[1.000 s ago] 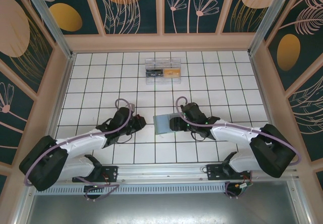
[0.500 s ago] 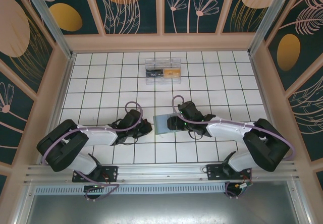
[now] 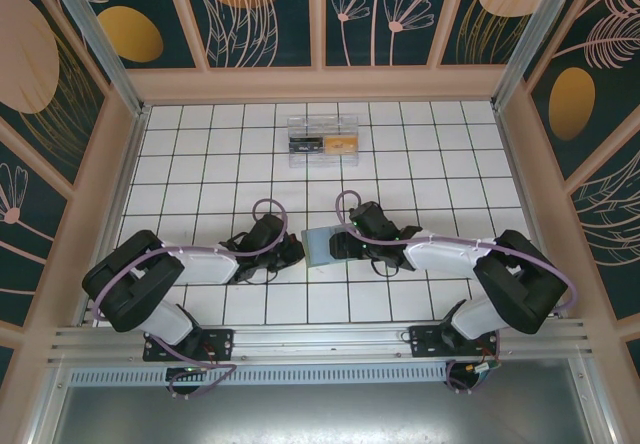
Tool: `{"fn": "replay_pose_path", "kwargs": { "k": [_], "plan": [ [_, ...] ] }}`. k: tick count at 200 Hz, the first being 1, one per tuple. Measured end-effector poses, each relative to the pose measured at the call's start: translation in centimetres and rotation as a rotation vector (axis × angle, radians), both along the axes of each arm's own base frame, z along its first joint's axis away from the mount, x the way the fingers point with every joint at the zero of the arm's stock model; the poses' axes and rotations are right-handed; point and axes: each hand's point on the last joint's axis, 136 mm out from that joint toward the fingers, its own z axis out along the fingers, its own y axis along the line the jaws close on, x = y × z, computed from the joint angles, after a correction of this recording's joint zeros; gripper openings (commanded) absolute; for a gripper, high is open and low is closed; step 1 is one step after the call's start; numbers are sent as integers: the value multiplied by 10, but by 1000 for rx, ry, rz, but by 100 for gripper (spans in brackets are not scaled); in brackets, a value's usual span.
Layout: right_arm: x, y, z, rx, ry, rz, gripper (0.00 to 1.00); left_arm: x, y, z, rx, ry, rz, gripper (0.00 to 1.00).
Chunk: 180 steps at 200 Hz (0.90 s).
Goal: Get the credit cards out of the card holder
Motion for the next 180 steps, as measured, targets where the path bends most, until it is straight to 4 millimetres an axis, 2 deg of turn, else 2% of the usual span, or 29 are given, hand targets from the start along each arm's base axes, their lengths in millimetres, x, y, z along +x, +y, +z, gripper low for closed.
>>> {"fn": "replay_pose_path", "kwargs": {
  "k": [63,123,172,180],
  "plan": [
    [-3,14,9,33,-1,22,80,1,-2,0,-2,2,-2,0],
    [-3,16,11,42,1,25,80,1,-3,-1,-3,4,-5,0],
    [0,14,14,37,-11,-1,87,-1,-2,1,10,2,-4,0],
    [0,14,16,41,-15,-4,91,-2,0,2,17,0,-5,0]
  ]
}}
